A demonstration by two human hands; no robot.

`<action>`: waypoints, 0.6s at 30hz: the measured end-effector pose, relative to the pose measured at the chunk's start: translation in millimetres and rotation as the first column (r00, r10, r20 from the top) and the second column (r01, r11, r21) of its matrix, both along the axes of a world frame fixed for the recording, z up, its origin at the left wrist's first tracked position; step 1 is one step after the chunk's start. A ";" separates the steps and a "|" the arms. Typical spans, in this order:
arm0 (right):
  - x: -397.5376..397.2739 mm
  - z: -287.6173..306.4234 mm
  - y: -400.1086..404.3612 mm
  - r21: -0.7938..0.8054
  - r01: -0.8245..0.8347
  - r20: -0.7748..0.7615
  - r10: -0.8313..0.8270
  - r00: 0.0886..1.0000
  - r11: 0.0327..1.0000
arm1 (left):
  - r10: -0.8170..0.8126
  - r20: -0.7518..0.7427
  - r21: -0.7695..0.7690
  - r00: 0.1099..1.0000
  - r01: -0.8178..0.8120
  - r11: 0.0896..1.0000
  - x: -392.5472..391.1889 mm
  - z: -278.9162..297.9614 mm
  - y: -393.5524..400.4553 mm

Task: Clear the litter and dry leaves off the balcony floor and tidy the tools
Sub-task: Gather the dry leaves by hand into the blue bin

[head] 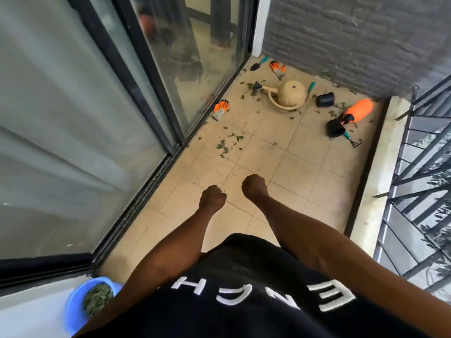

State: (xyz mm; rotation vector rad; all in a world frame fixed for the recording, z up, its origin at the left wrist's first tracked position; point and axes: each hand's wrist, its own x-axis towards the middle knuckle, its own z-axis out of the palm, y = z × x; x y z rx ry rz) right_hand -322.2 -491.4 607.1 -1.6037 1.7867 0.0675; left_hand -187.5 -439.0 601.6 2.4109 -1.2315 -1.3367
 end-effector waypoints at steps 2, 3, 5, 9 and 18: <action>-6.9 0.5 -28.7 0.002 -0.005 -0.007 0.005 1.000 1.000 | 0.003 -0.012 -0.022 1.000 -0.003 1.000 -9.4 2.1 -30.2; -7.8 0.0 -44.7 0.007 -0.006 -0.006 0.006 1.000 1.000 | 0.003 -0.013 -0.025 1.000 -0.003 1.000 -10.0 1.3 -46.6; -6.7 0.5 -70.7 0.012 -0.005 -0.002 0.005 1.000 1.000 | -0.002 0.001 -0.016 1.000 0.002 1.000 -6.6 -1.4 -73.9; 3.3 -8.4 -141.9 0.012 -0.027 0.011 0.027 1.000 1.000 | -0.050 0.060 0.039 0.997 0.048 0.998 16.7 -18.9 -144.6; 40.8 -24.4 -310.0 0.048 0.130 -0.009 -0.130 0.992 0.990 | -0.014 0.039 0.036 0.999 0.013 0.999 84.2 -34.2 -323.1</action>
